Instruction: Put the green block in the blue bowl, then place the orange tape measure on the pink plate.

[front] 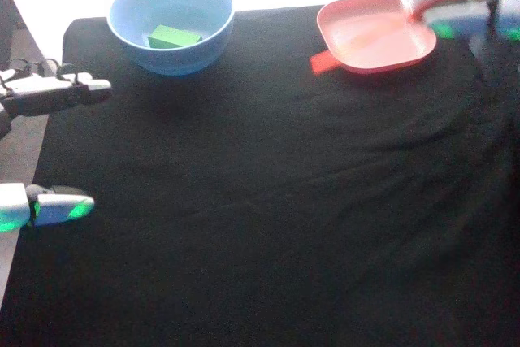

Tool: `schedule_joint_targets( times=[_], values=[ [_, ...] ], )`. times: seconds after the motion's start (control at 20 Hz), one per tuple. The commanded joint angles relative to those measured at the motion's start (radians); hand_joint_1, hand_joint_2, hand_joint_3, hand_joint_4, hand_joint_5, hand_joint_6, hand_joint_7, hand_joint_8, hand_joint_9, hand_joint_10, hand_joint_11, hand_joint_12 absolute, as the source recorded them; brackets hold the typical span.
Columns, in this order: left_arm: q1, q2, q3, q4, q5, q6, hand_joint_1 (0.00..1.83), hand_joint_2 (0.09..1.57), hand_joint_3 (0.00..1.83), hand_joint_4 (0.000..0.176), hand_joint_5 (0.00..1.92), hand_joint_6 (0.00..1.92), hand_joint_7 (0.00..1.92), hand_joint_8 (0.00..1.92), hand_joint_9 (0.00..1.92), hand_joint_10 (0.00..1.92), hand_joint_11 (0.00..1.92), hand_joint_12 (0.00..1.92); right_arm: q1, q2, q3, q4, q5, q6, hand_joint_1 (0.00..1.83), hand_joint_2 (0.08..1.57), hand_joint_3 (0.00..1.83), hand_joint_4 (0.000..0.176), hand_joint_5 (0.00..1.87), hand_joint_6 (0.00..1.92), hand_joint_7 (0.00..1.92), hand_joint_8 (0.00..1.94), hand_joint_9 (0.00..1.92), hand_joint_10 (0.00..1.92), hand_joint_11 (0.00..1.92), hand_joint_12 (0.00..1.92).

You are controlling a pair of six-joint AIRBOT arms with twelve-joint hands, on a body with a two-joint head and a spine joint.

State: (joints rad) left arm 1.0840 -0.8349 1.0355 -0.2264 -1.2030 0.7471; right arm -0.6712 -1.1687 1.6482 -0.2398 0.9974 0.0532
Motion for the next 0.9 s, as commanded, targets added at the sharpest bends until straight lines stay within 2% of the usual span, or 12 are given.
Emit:
schedule_joint_targets(
  times=[0.0,0.1,0.2,0.25,0.35,0.45,0.55,0.65,0.7,0.75,0.8,0.85],
  values=[
    [-0.009,0.005,0.002,-0.005,-0.127,-0.005,0.92,0.94,0.00,0.044,0.42,0.00,0.33,0.00,0.26,0.00,0.00,0.65,0.024,-0.022,0.022,0.040,0.044,0.009,1.40,1.02,0.00,0.000,1.11,0.69,1.25,0.50,1.12,0.94,0.99,1.05],
    [-0.009,0.003,0.004,-0.005,-0.124,-0.005,0.91,0.94,0.00,0.034,0.43,0.00,0.34,0.00,0.26,0.00,0.00,0.56,0.065,-0.097,0.118,0.031,-0.059,0.009,1.41,1.00,0.00,0.000,1.13,0.67,1.44,0.06,1.19,0.84,1.11,0.82],
    [-0.010,0.000,0.007,-0.005,-0.121,-0.005,0.91,0.95,0.00,0.027,0.42,0.00,0.33,0.00,0.26,0.00,0.00,0.60,0.086,-0.148,0.181,0.016,-0.143,0.009,1.41,0.99,0.00,0.000,1.12,0.72,1.45,0.03,1.21,0.77,1.12,0.79],
    [-0.010,-0.003,0.010,-0.004,-0.118,-0.006,0.90,0.95,0.00,0.025,0.42,0.00,0.33,0.00,0.26,0.00,0.00,0.64,0.095,-0.181,0.222,-0.004,-0.203,0.009,1.50,0.99,0.00,0.000,1.16,0.66,1.45,0.03,1.27,0.58,0.97,1.15],
    [-0.013,-0.009,0.016,0.001,-0.111,-0.008,0.88,0.94,0.00,0.013,0.45,0.00,0.35,0.00,0.29,0.01,0.00,0.76,0.110,-0.227,0.279,-0.061,-0.305,0.010,1.51,1.00,0.00,0.000,1.11,0.74,1.43,0.01,1.27,0.59,0.90,1.32],
    [-0.017,-0.013,0.020,0.005,-0.108,-0.011,0.87,0.94,0.00,0.016,0.45,0.00,0.36,0.00,0.30,0.01,0.00,0.79,0.125,-0.265,0.323,-0.120,-0.389,0.010,1.43,1.00,0.00,0.000,1.13,0.69,1.45,0.01,1.22,0.79,1.01,1.09],
    [-0.022,-0.018,0.024,0.012,-0.107,-0.018,0.91,0.94,0.00,0.013,0.46,0.00,0.35,0.00,0.28,0.00,0.00,0.70,0.132,-0.291,0.350,-0.192,-0.446,0.027,1.51,1.00,0.00,0.000,1.09,0.87,1.47,0.06,1.28,0.62,0.84,1.12],
    [-0.025,-0.020,0.026,0.016,-0.106,-0.019,0.87,0.95,0.00,0.009,0.46,0.00,0.34,0.00,0.27,0.00,0.00,0.64,0.132,-0.296,0.356,-0.237,-0.450,0.056,1.51,1.01,0.00,0.000,1.09,0.71,1.46,0.02,1.26,0.68,0.81,1.29],
    [-0.024,-0.020,0.025,0.016,-0.107,-0.020,0.86,0.94,0.00,0.016,0.46,0.00,0.34,0.00,0.28,0.00,0.00,0.65,0.132,-0.296,0.356,-0.243,-0.446,0.070,1.38,0.94,0.00,0.000,0.93,0.24,1.13,0.00,1.04,0.41,0.69,1.02],
    [-0.023,-0.020,0.025,0.016,-0.107,-0.021,0.85,0.95,0.00,0.015,0.47,0.00,0.35,0.00,0.28,0.00,0.00,0.65,0.132,-0.296,0.359,-0.243,-0.440,0.077,1.12,0.87,0.00,0.000,0.56,0.05,0.59,0.00,0.62,0.13,0.52,1.13],
    [-0.023,-0.022,0.026,0.016,-0.106,-0.021,0.85,0.96,0.00,0.007,0.47,0.00,0.35,0.00,0.28,0.00,0.00,0.65,0.132,-0.295,0.361,-0.242,-0.423,0.095,0.96,0.79,0.00,0.126,0.19,0.00,0.18,0.01,0.19,0.01,0.02,0.68],
    [-0.022,-0.022,0.024,0.016,-0.109,-0.021,0.85,0.96,0.00,0.007,0.47,0.00,0.35,0.00,0.28,0.00,0.00,0.65,0.132,-0.295,0.357,-0.230,-0.397,0.106,0.96,0.79,0.00,0.126,0.19,0.00,0.18,0.01,0.19,0.01,0.02,0.68]
  ],
)
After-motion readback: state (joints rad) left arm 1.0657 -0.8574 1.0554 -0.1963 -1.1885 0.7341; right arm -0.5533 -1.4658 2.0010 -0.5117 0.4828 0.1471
